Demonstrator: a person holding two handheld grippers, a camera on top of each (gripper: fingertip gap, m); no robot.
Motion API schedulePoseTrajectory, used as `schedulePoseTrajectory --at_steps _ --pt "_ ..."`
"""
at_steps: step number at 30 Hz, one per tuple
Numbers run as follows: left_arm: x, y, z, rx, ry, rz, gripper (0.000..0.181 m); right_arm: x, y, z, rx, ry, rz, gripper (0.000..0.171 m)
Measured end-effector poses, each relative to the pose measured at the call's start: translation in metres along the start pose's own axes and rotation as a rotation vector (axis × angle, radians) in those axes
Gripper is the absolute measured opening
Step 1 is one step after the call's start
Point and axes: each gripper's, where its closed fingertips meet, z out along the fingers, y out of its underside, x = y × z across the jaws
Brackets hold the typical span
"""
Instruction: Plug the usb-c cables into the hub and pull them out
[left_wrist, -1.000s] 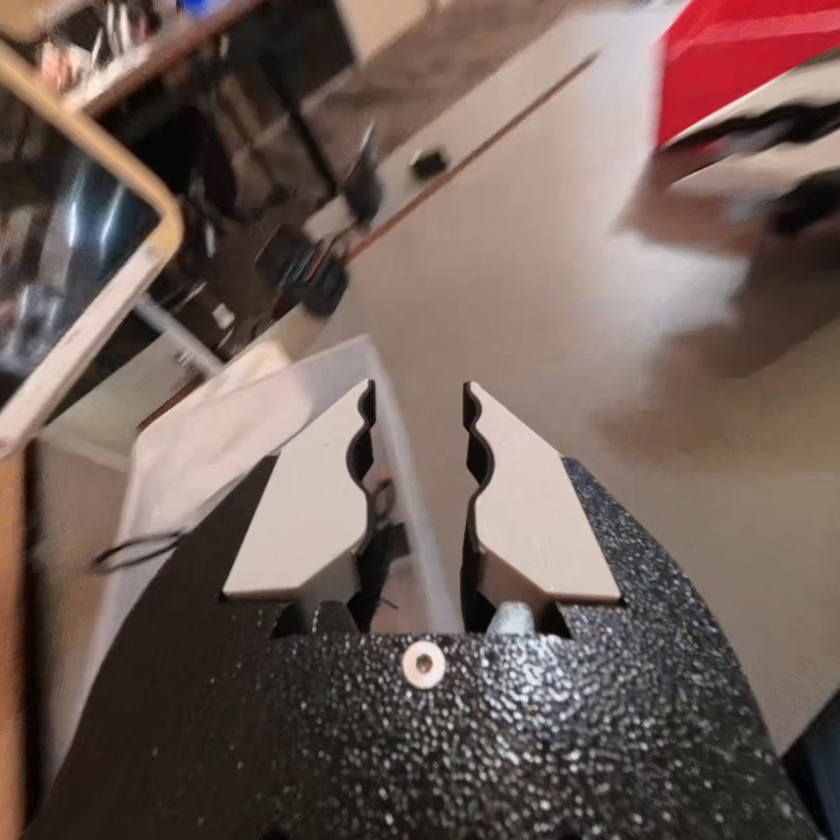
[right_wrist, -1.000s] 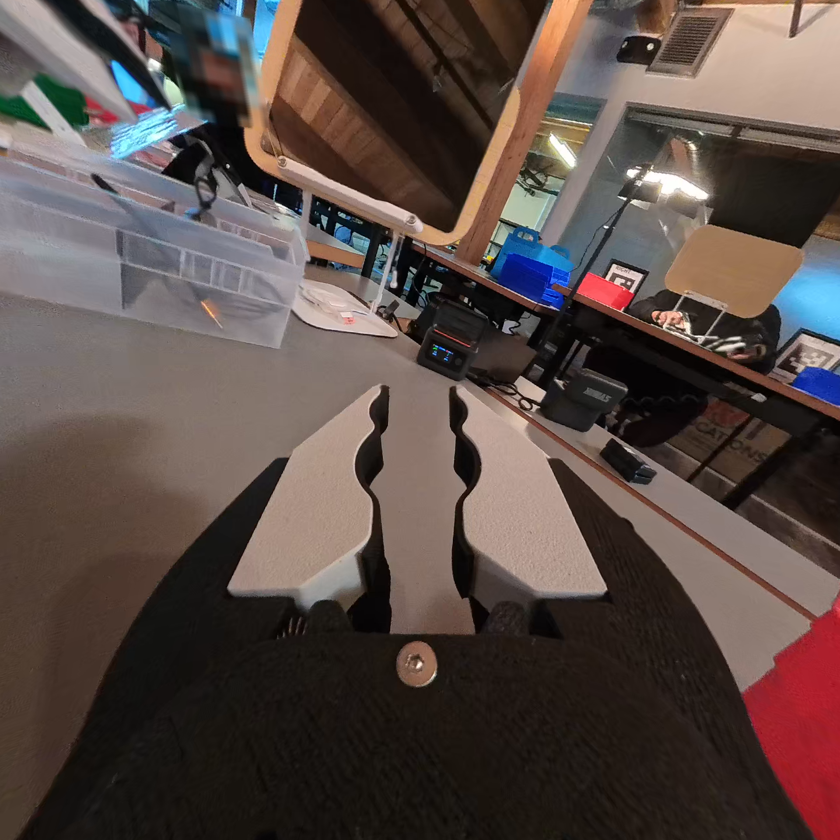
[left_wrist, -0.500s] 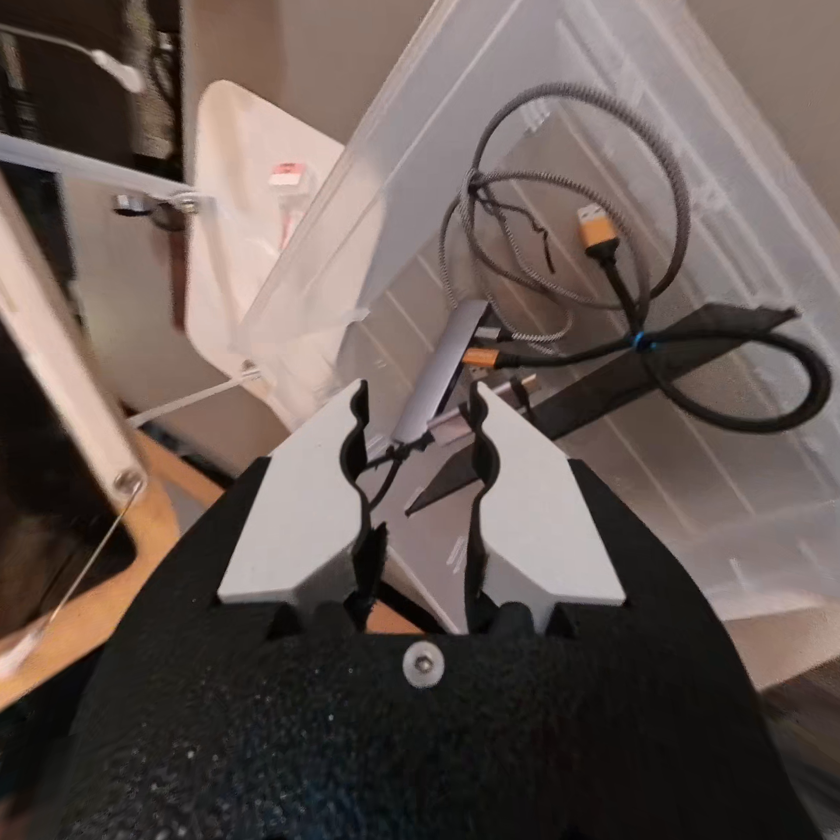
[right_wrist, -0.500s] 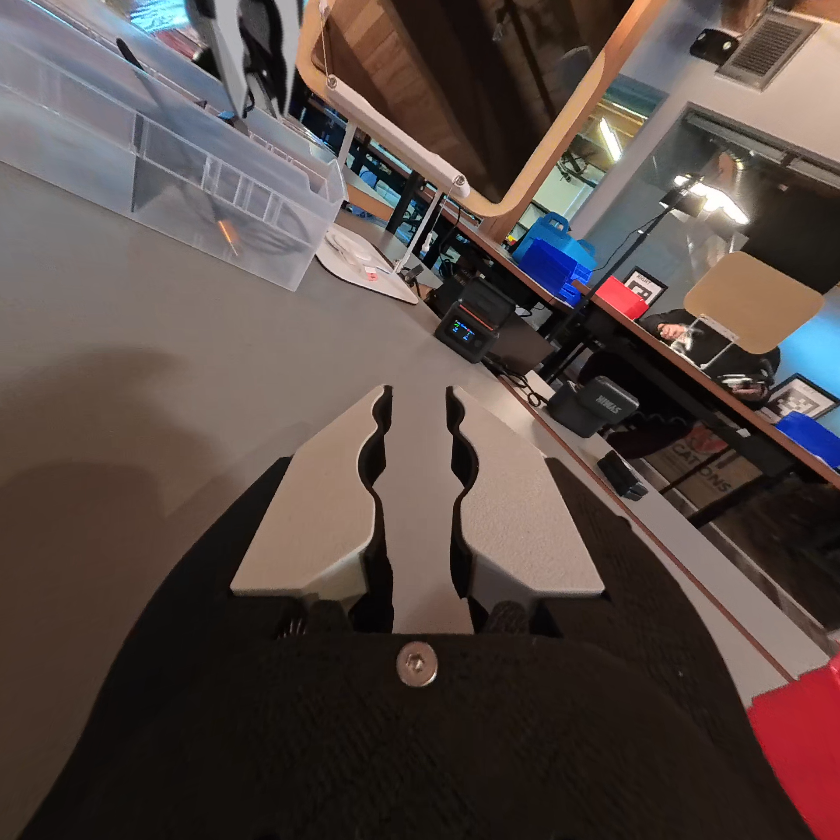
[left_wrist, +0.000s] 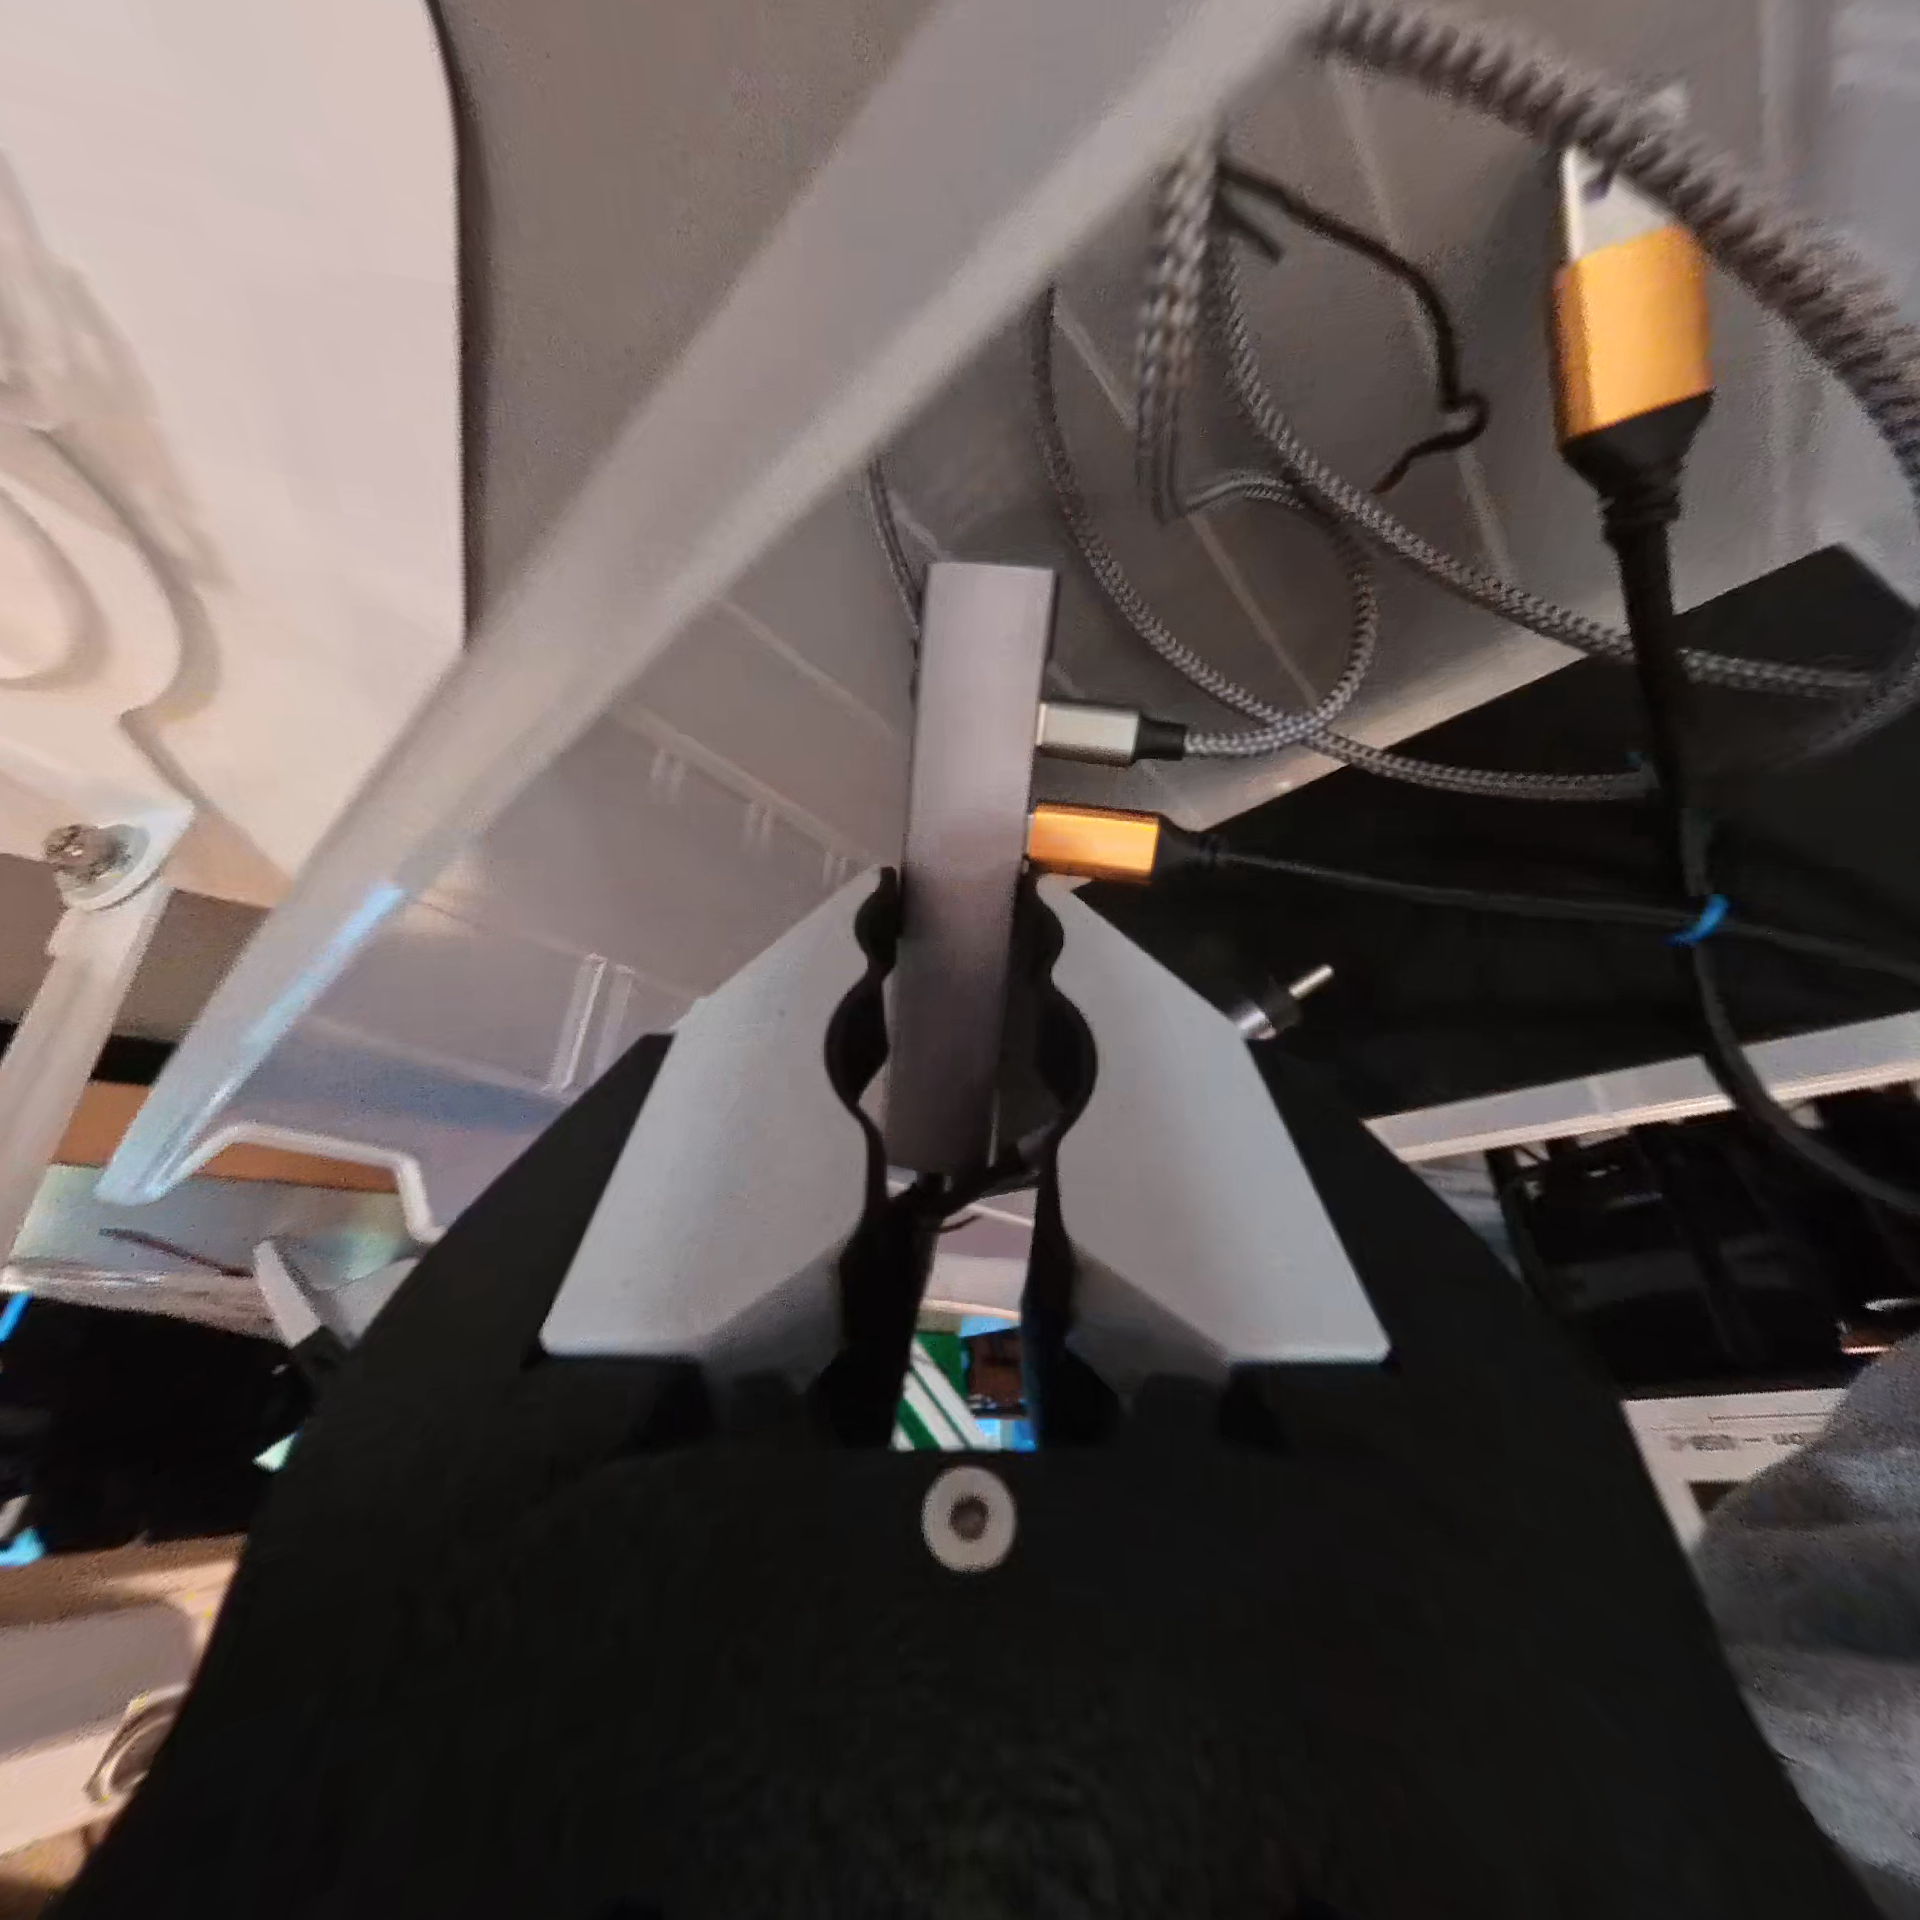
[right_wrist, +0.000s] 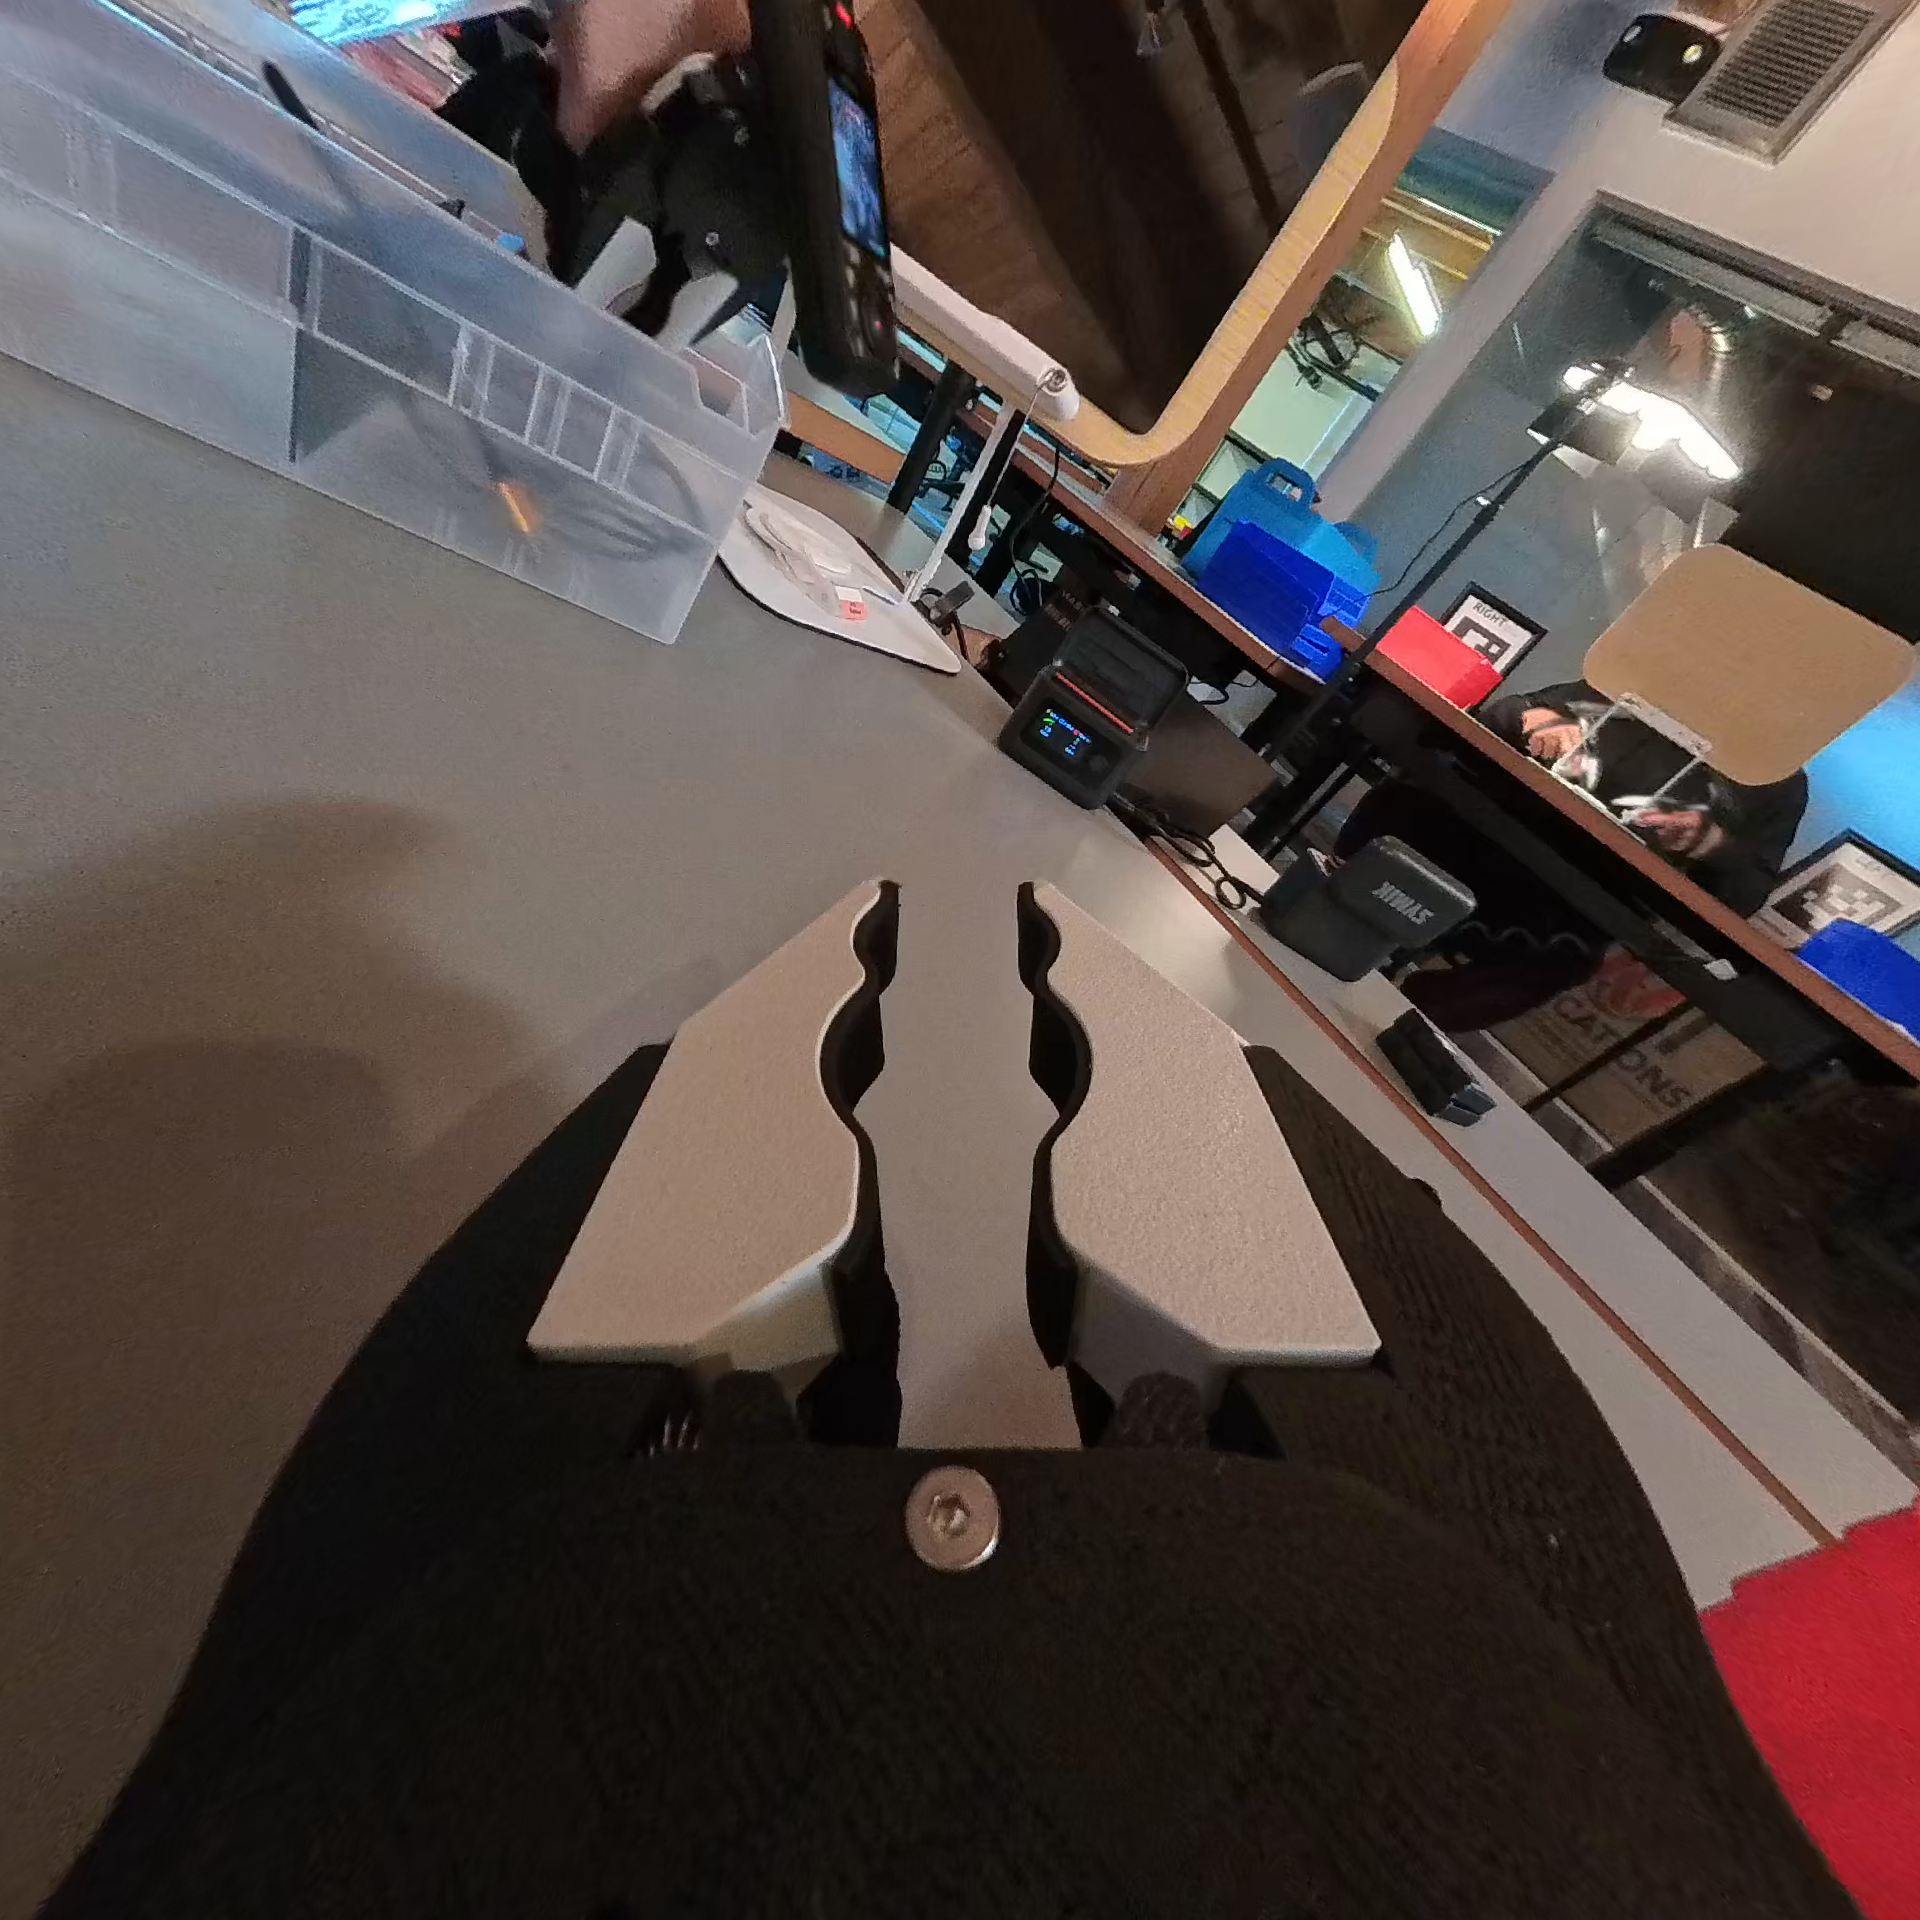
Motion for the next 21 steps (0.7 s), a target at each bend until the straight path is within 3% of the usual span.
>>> schedulePoseTrajectory --at_steps 4,7,11,15,18,21 --pt "0.003 0.005 -0.006 0.009 -0.007 -0.021 0.021 -0.001 0.0 0.0 0.0 -0.001 -0.015 0.022" --pt "0.002 0.01 -0.038 0.117 -0.102 -0.048 0.021 0.001 -0.001 0.0 0.003 0.014 -0.02 0.021" --pt "0.0 0.023 -0.113 0.302 -0.381 -0.1 0.02 0.01 -0.006 -0.001 0.024 0.056 -0.015 0.021" --pt "0.004 0.019 -0.217 0.566 -0.771 -0.175 0.02 0.018 -0.012 -0.005 0.06 0.101 -0.002 0.021" --pt "0.028 -0.005 -0.285 0.754 -0.997 -0.176 0.02 0.026 -0.016 -0.009 0.09 0.13 0.031 0.021" --pt "0.064 -0.046 -0.324 0.918 -1.102 -0.151 0.02 0.036 -0.024 -0.017 0.147 0.156 0.077 0.021"
